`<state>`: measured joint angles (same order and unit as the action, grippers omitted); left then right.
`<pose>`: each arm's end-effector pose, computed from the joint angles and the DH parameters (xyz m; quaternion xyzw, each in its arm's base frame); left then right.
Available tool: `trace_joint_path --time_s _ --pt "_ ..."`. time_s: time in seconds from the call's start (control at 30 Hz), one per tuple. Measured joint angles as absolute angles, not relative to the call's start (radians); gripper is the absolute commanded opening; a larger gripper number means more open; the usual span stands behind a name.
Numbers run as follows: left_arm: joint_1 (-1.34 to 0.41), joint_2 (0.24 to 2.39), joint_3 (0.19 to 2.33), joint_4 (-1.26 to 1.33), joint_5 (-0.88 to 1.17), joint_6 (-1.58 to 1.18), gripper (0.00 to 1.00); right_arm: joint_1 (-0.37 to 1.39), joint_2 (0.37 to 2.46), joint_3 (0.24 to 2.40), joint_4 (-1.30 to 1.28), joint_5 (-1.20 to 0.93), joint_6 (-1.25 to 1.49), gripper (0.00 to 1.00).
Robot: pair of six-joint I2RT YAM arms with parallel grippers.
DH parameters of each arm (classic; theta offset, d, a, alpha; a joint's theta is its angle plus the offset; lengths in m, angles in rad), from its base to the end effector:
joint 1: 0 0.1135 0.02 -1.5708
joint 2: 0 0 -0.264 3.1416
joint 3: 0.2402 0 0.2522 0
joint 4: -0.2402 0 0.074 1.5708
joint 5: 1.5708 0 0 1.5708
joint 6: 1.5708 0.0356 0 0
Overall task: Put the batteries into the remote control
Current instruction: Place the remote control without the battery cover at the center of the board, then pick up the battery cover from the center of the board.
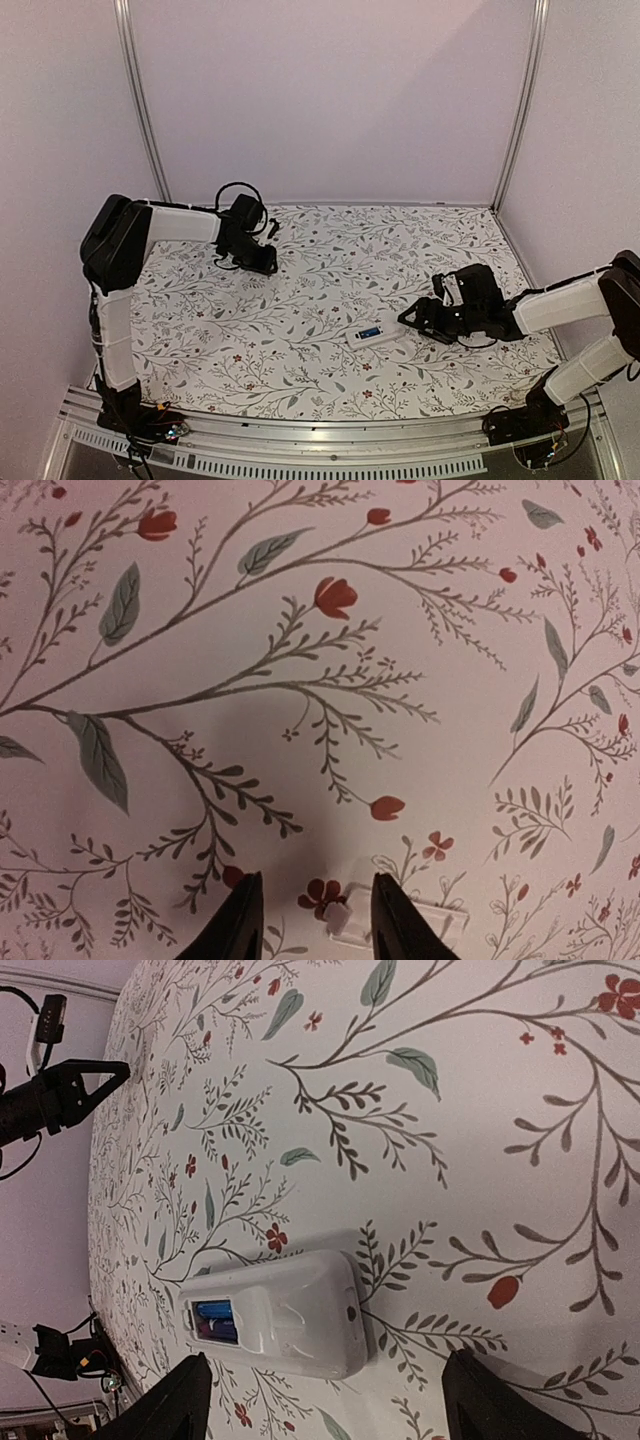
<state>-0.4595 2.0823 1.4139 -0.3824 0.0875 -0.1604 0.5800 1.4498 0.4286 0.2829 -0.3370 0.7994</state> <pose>0.3867 -0.1948 0.1440 0.1550 0.9530 -0.1186 0.2317 0.2000 0.1451 0.1256 0.0313 0.9037 0.3720 0.2099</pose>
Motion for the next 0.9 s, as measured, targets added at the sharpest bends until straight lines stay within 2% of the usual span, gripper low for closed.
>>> trace_joint_path --time_s 0.4,0.63,0.9 --pt "-0.46 2.114 1.422 -0.407 0.099 -0.149 0.15 0.555 1.206 0.459 0.037 -0.313 0.683 0.79" --pt "-0.468 2.107 1.401 -0.386 0.105 -0.15 0.17 0.555 1.162 0.536 -0.038 -0.319 0.607 0.76" --pt "-0.474 2.081 1.35 -0.342 0.094 -0.159 0.13 0.555 1.168 0.548 -0.064 -0.339 0.58 0.73"
